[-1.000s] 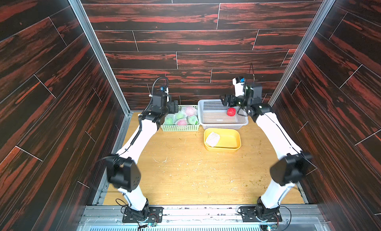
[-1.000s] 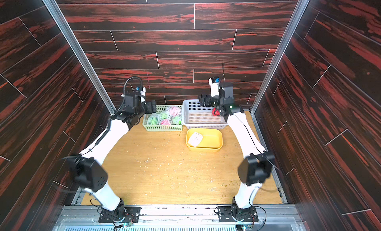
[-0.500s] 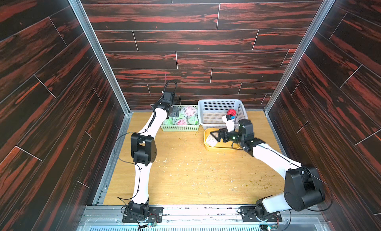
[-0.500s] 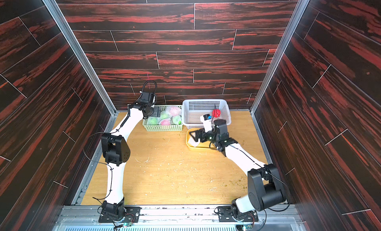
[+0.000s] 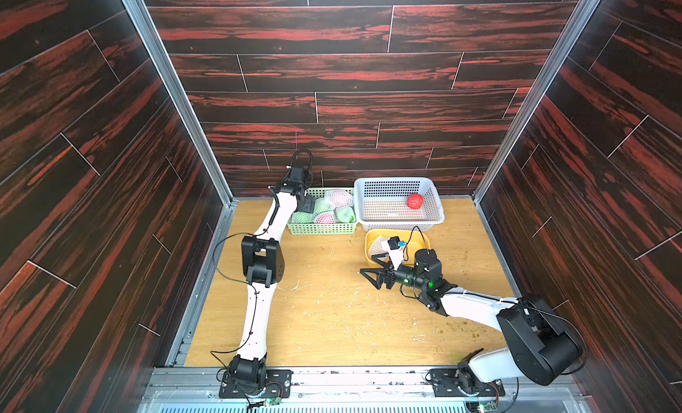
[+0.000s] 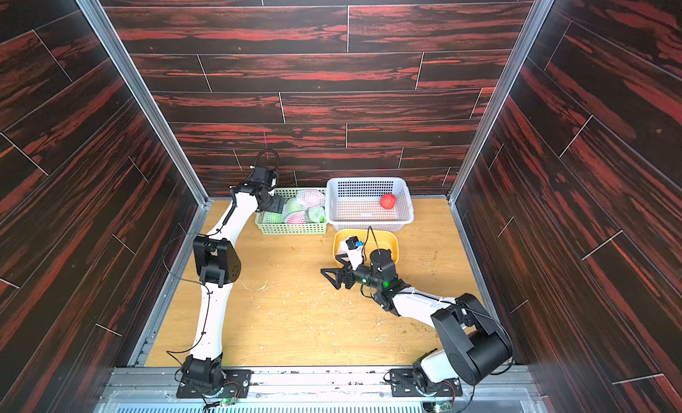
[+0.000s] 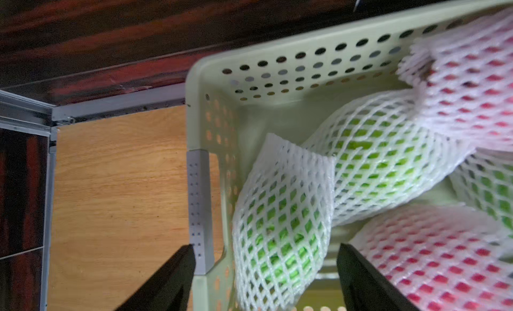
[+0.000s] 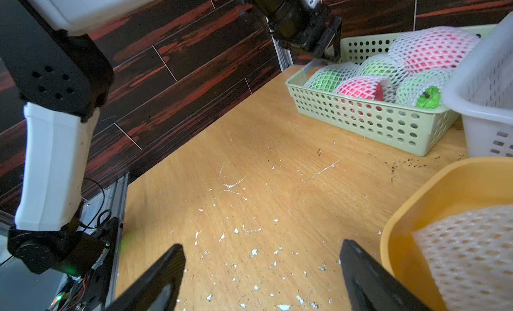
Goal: Remove foam nets from apples
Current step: Pick up the apple from the basket.
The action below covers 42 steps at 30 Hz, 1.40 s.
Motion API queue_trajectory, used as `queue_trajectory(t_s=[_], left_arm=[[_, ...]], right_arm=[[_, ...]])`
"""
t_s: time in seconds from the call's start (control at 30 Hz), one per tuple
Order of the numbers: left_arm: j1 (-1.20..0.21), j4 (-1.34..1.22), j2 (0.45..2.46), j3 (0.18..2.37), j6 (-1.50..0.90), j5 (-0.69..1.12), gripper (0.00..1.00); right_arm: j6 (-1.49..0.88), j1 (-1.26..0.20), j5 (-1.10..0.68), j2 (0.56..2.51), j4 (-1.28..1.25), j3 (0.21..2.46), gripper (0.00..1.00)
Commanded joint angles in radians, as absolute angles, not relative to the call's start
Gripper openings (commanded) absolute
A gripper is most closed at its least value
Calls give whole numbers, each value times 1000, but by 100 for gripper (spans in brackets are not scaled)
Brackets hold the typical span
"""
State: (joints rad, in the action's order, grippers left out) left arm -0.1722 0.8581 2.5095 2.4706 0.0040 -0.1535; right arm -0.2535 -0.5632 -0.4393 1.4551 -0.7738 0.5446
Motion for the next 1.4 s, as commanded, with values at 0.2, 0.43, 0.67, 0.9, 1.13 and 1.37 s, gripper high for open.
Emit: queue_trajectory(t_s=[0.2,0.43,0.67,0.9,1.13,1.37], left_arm=[[-173,899,2549,2521,33,-171,80],[-172,918,2585,2539,26,-171,85],[-172,908,2607,2537,16,-158,89],[-172,890,2637,2539,3,-134,88],[-172,882,2640,2536,3,-139,86],[-172,873,2659,2537,3,-141,92]], right_arm=[[-239,-572,-412,1440,-818,561,91],[-235,-574,-399,1437,-784,566,90],[-240,-574,-397,1436,-780,568,90],[-240,-574,-395,1433,-775,567,90],[-243,-573,-398,1434,-775,568,89],[-244,-574,-391,1433,-767,569,89]])
